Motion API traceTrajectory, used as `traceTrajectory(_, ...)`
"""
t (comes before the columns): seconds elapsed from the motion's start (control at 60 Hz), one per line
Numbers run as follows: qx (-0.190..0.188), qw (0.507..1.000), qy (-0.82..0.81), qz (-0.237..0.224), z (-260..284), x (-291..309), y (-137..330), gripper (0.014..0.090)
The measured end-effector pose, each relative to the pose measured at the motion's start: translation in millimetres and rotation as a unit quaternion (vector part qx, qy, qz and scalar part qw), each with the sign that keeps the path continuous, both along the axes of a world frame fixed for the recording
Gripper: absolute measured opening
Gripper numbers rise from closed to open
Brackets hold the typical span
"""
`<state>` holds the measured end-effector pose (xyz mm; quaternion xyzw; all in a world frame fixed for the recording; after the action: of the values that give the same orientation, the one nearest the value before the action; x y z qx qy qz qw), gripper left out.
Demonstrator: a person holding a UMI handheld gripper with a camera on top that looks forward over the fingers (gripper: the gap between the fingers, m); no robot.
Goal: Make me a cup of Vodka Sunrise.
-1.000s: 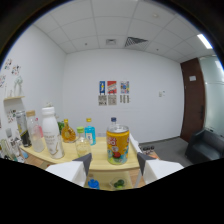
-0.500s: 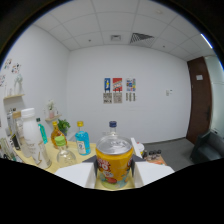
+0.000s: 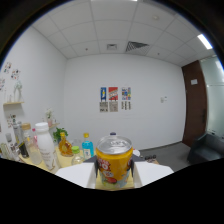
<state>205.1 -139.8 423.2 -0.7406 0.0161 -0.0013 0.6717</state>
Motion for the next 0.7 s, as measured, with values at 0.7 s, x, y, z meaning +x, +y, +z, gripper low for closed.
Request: traceTrajectory(0.7,-0.152,0.988,-0.032,0.023,-236.6,-90.4,-80.4,0.0511)
